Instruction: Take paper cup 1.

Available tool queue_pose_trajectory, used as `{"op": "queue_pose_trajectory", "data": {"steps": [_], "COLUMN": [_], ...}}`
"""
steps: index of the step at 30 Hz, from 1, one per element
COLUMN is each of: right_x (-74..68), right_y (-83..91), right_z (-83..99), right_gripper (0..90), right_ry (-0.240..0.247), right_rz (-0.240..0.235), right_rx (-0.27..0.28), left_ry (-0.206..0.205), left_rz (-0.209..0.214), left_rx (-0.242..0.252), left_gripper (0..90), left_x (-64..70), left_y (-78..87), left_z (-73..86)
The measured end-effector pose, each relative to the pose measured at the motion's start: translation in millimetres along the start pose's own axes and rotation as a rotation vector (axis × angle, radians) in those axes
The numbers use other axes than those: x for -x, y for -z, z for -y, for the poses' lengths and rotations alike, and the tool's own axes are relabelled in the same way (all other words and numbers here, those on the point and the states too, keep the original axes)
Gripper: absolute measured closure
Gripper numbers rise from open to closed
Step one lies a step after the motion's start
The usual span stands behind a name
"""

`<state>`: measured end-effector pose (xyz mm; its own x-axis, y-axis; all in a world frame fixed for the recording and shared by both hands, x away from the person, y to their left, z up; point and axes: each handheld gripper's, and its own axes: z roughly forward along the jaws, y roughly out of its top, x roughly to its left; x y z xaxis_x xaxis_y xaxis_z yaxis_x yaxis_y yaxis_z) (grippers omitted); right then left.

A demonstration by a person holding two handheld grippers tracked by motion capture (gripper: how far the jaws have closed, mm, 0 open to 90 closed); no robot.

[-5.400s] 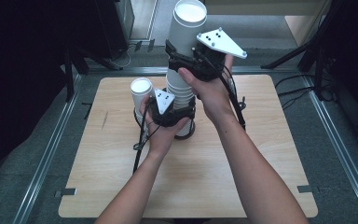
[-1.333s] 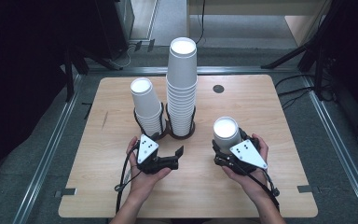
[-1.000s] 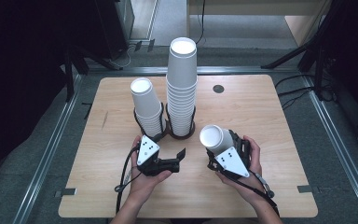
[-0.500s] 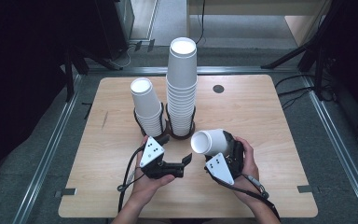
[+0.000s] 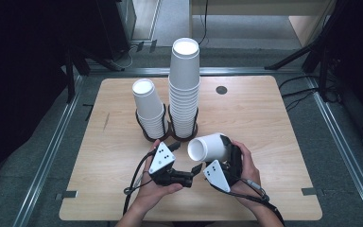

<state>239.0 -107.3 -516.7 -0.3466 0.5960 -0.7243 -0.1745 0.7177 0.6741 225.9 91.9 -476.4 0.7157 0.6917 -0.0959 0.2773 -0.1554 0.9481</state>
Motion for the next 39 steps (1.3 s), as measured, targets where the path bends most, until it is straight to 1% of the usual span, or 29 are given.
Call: {"op": "queue_pose_trajectory", "data": {"steps": [3,6,8,10,13,17,20,23,27,32,35,38,39], "right_x": [-2.9,-4.1,-4.6,-5.0,-7.3,-10.4,-12.9,-13.0,-13.1,-13.6,-14.0,-13.3,-13.5], "right_y": [0.7,1.3,1.6,2.1,2.5,2.4,2.9,3.6,4.4,5.0,5.7,5.7,5.9], "right_z": [-0.7,-1.1,-0.7,-0.4,-0.3,-1.1,-1.7,-2.4,-2.3,-2.8,-3.0,-3.4,-3.5], "right_gripper": [13.5,13.5,13.5,13.5,13.5,13.5,13.5,13.5,13.5,13.5,13.5,13.5,13.5], "right_ry": [0.018,0.022,0.036,0.04,0.056,0.069,0.067,0.071,0.077,0.083,0.081,0.093,0.095], "right_rz": [-0.016,-0.024,-0.024,-0.037,-0.046,-0.06,-0.073,-0.086,-0.088,-0.091,-0.092,-0.088,-0.085], "right_rx": [0.012,0.029,0.038,0.047,0.059,0.065,0.072,0.087,0.094,0.104,0.105,0.112,0.112], "left_ry": [-0.007,-0.009,-0.009,-0.01,-0.01,-0.016,-0.02,-0.014,-0.005,-0.004,0.011,0.027,0.03], "left_rz": [0.012,0.03,0.043,0.045,0.046,0.041,0.036,0.049,0.059,0.059,0.065,0.078,0.082], "left_rx": [-0.001,-0.003,-0.004,-0.001,0.008,0.005,-0.003,-0.005,-0.012,-0.021,-0.026,-0.029,-0.028], "left_gripper": [4.2,5.1,6.3,7.6,12.8,13.2,13.5,13.9,14.9,15.4,15.7,16.0,17.5], "left_x": [1.7,1.7,0.9,0.8,2.0,3.3,3.2,2.5,2.7,3.5,2.6,0.7,0.5], "left_y": [-0.3,0.3,0.7,1.3,2.3,2.7,2.3,2.4,2.0,1.5,1.5,1.7,1.7], "left_z": [0.0,0.0,-0.1,-0.3,-1.0,-2.2,-2.2,-2.4,-2.8,-3.4,-4.0,-3.9,-3.8]}}
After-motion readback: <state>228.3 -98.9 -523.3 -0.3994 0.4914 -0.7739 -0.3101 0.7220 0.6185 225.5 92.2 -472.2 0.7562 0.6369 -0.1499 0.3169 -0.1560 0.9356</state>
